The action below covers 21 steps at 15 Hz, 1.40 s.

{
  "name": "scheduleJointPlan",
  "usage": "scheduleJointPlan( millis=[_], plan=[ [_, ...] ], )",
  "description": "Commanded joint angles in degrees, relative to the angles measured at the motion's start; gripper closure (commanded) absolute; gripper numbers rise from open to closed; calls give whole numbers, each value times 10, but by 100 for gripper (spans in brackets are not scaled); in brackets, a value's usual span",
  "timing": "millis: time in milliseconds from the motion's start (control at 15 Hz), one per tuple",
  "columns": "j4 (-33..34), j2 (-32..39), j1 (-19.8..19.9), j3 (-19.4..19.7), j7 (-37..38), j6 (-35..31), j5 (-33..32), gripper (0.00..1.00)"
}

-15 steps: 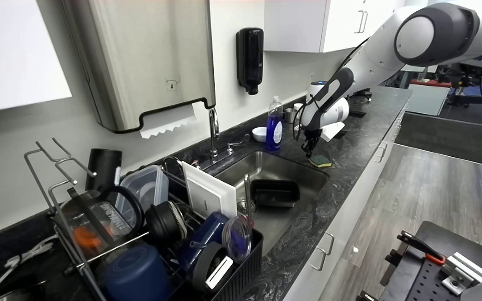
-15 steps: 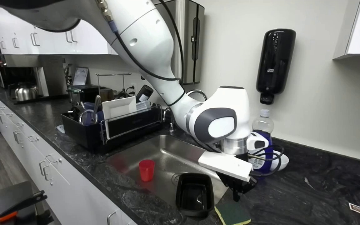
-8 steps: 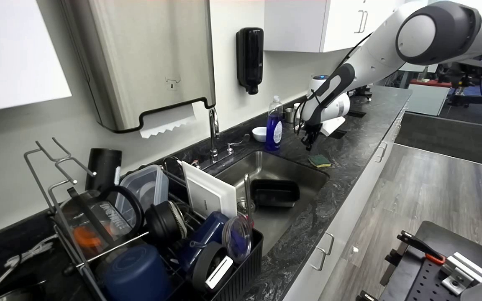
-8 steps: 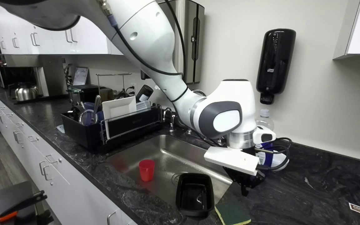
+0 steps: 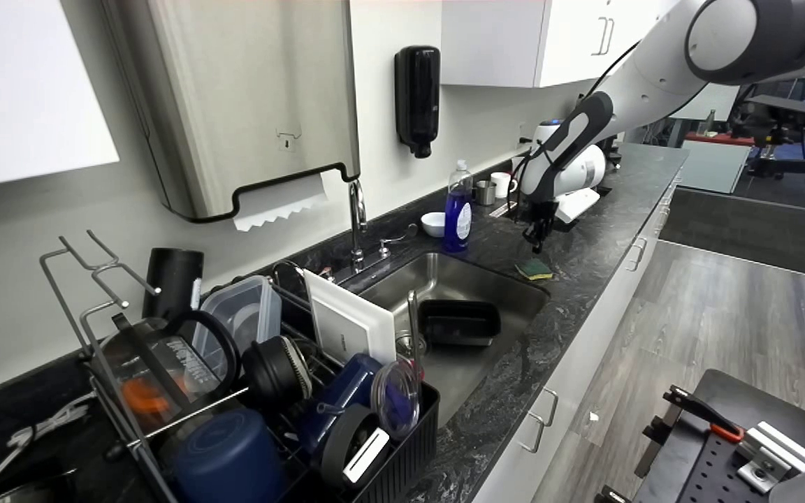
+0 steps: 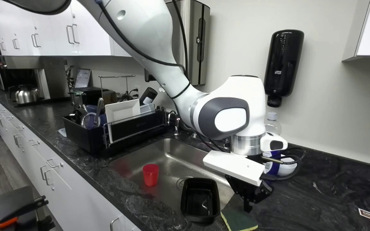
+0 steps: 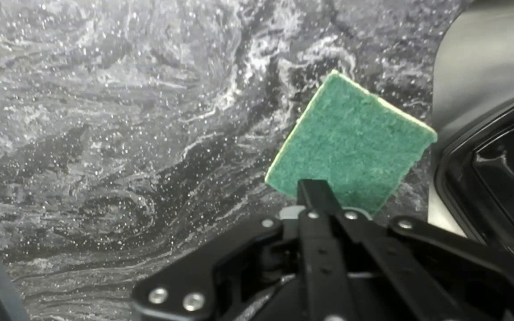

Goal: Scrub the counter using the sponge

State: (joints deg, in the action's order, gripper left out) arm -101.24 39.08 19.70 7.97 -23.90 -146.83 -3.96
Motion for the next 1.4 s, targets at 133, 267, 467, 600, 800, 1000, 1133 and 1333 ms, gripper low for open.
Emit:
scheduleJointPlan(
  millis=[133,267,467,600,800,1000,1133,1333],
  plan=[
    [-39,-31,-1,-4,4,60,-9,100],
    [-34,-25,1,-8,0,75,-5,100],
    [-31,-14,6,-16,-10,60,-1,100],
    [-31,-10,6,-17,-10,55,-2,100],
    [-29,-5,6,-18,-12,48,-4,100],
    [-23,6,6,-16,-10,45,-5,100],
    [-21,13,8,-16,-11,41,-6,100],
    [-17,18,9,-17,-13,35,-7,100]
  ],
)
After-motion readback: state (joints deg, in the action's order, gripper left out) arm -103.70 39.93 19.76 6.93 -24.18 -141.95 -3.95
